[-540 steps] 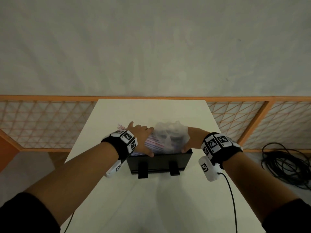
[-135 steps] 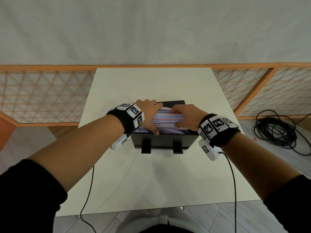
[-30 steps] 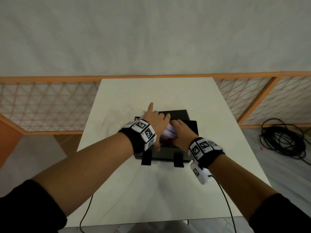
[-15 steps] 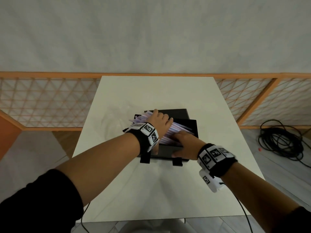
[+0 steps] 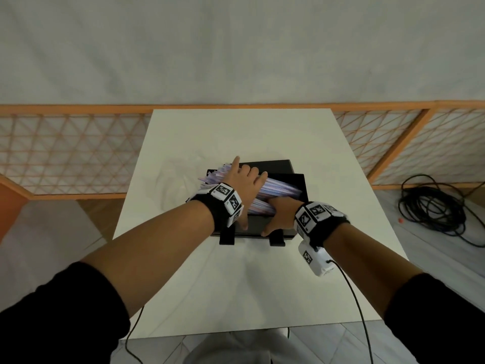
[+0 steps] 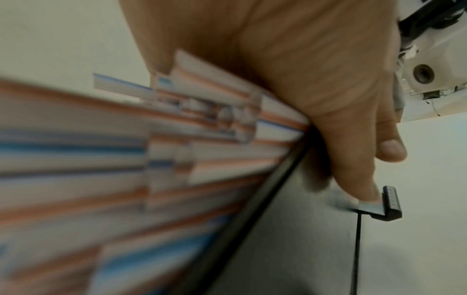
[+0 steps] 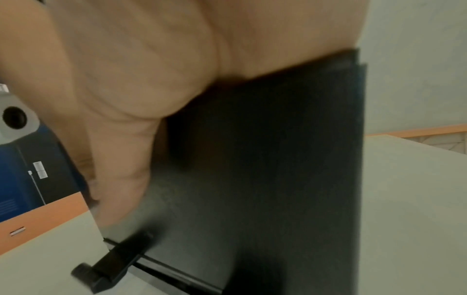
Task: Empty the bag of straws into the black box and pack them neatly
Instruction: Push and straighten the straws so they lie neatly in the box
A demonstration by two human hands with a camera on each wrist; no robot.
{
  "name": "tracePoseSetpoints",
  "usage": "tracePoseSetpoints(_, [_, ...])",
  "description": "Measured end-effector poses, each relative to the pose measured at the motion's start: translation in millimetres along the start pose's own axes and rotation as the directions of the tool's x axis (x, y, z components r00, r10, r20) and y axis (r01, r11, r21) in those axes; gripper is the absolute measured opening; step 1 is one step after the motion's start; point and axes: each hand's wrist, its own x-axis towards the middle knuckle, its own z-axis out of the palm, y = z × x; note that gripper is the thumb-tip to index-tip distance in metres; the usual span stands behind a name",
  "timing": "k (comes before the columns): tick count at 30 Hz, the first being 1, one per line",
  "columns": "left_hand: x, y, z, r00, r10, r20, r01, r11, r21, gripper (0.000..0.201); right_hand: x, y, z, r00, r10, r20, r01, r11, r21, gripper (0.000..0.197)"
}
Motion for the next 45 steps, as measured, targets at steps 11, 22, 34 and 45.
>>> tracePoseSetpoints(11, [-9,-6,7,0.997,0.003,-0.075,-0.017,0.981,-0.195,0.131,-3,0,-15,0.995,-0.013,0.101,0.008,0.999,0.052,0.075])
tracePoseSetpoints(22, [-16,-23,12,0.992,-0.010,-0.124,-0.034,0.936,-0.350,0.118,-14,8,-52,0.976,-0.202,-0.087,0.193,0.976,-0.105,0.048])
tracePoseSetpoints(34, [-25,-36,0,0.994,0.004,-0.106,-0.042,0.930,-0.364,0.115,-9,28,10,0.825,-0.232,-0.515,0.343,0.930,0.131,0.081])
tracePoseSetpoints(45, [-38,-40,50,0.766,-0.608,0.209,-0.013,-0.340,-0.941,0.060,9,8,26,0.823,-0.247,-0.512,0.322,0.945,0.061,0.082])
